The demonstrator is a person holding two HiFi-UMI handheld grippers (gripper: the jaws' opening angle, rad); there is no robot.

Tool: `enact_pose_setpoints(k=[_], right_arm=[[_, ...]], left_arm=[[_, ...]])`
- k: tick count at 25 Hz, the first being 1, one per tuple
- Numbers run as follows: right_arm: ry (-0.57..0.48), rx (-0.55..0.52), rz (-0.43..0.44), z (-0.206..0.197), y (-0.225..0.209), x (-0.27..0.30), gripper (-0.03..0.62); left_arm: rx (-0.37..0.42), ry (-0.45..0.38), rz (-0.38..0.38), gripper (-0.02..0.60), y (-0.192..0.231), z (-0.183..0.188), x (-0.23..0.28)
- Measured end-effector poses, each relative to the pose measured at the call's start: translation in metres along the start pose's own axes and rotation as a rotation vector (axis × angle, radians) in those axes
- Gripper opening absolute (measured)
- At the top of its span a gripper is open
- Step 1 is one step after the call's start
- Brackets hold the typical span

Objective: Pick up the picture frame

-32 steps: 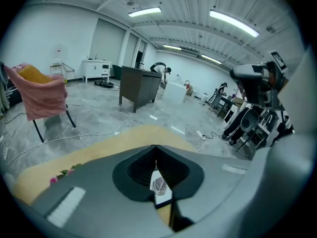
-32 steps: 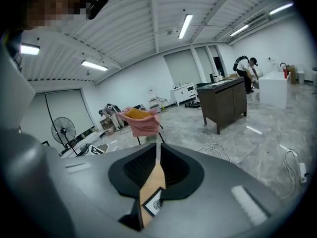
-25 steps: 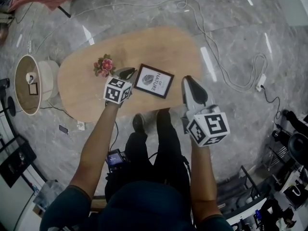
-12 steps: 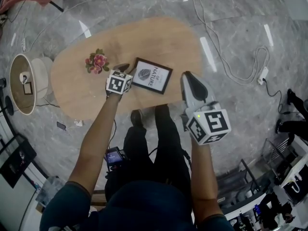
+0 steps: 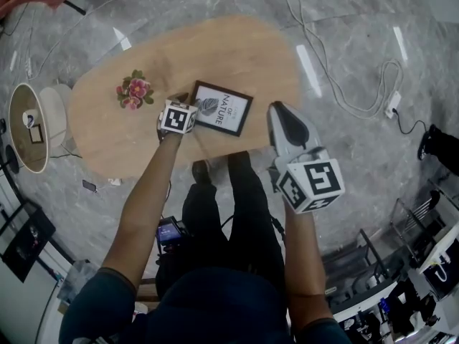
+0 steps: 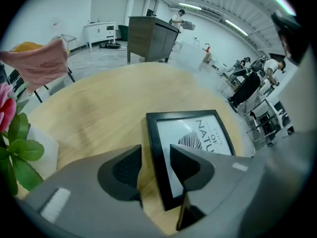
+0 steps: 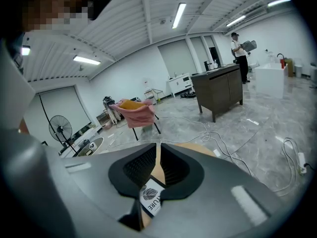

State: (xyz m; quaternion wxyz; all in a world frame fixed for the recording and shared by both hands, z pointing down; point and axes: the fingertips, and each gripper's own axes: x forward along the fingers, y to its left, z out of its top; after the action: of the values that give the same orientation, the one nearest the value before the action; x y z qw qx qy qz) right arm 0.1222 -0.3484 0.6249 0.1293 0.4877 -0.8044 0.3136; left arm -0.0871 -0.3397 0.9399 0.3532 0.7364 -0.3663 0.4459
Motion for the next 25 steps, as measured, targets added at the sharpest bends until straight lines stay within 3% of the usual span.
enact_pose_setpoints(k=[8,9,10,13,19,25], right_arm=[[0.002,0.014,-0.005,-0.002,-0.009,0.001,0.015],[0.001,0.014,-0.005,-0.002,-0.009,0.001,0.015],[0.001,0.016,-0.005,-0.002,-0.008,0.001,0.015],[0.0,0.017,-0.003,0.0,-0.007,0.001,0.015],[0.001,0.018,-0.009,0.002,-0.009,0.0,0.015],[-0.002,0.02,-0.013,0.005,-0.006,-0.006,0.015]], left_arm=[[-0.006,-0.02,0.048,0.167,0.003,0.011,0.0],[-0.028,-0.006,0.033,0.153,0.001,0.007,0.002],[-0.049,0.006,0.021,0.095,-0.002,0.003,0.004],[-0.088,0.012,0.034,0.075,-0.002,0.0,0.003],[-0.138,-0.018,0.027,0.061,0.0,0.002,0.001],[-0.171,-0.104,0.009,0.061,-0.007,0.014,-0.017]])
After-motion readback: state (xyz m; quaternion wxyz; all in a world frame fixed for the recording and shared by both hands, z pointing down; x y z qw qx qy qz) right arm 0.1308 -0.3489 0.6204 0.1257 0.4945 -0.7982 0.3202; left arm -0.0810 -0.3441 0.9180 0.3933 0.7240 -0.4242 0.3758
